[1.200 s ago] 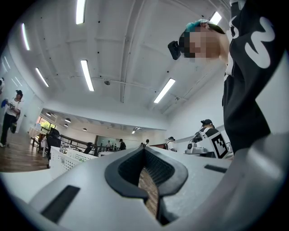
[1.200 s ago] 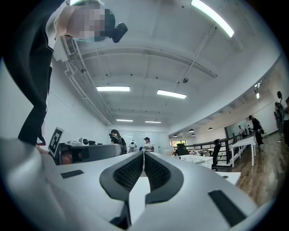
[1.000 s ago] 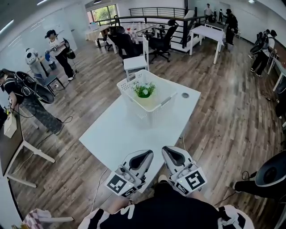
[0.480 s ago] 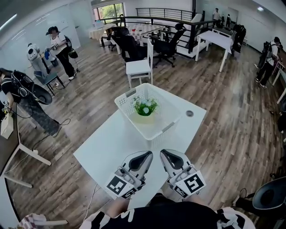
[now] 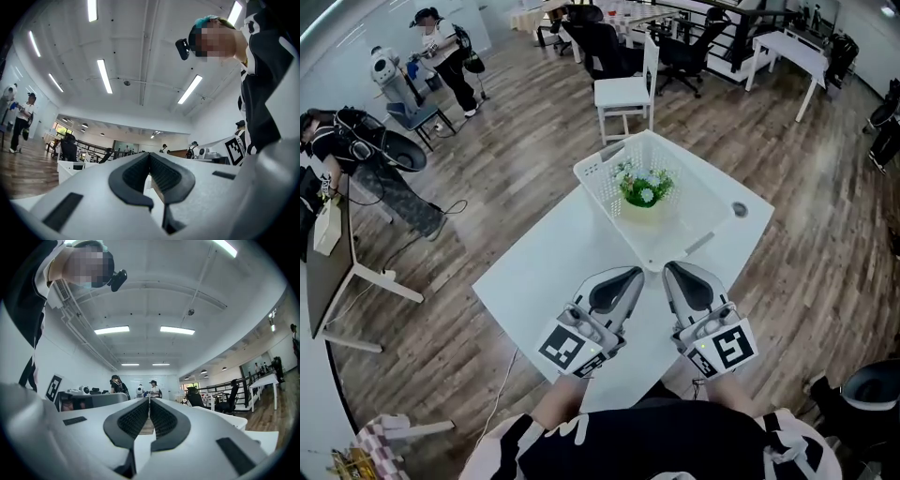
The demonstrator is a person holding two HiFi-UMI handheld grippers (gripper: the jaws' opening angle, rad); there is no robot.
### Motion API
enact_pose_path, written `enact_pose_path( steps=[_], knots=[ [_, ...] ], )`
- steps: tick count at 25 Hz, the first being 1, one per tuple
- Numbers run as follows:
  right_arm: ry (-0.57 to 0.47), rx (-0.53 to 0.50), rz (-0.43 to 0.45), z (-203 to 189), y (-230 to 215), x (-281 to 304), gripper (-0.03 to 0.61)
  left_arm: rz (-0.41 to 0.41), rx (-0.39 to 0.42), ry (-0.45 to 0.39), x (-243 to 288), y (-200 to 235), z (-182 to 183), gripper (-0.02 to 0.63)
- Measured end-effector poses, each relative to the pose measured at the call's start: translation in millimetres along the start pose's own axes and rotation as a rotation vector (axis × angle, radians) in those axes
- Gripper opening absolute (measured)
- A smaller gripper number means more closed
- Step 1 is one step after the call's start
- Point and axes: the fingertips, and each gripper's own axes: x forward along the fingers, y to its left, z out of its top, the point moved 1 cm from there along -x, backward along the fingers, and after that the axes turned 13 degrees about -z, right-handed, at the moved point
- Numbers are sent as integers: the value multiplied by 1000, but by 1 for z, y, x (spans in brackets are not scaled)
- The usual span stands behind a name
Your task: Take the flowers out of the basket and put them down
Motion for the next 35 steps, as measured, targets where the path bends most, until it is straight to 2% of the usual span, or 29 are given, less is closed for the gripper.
enact_pose_path(
  steps=[8, 12, 17, 21, 25, 33, 35],
  knots=[
    [-1, -178, 65, 15, 0, 43, 23, 51, -73, 0, -17, 29, -19, 5],
    [6, -338, 133, 20, -13, 79, 23, 66, -95, 10, -22, 32, -27, 5],
    [123, -503, 216, -6, -28, 114, 23, 79, -91, 19, -20, 33, -32, 5],
    [160, -589, 319, -29, -27, 143, 23, 101, -91, 21, -23, 36, -32, 5],
    [260, -695, 404, -63, -29, 160, 25, 130, -93, 29, -31, 37, -34, 5],
    [426, -814, 518, -115, -33, 177, 26, 202, -101, 36, -53, 41, -40, 5],
    [475, -842, 549, -130, -34, 179, 54, 218, -97, 37, -59, 41, -41, 5]
  ],
)
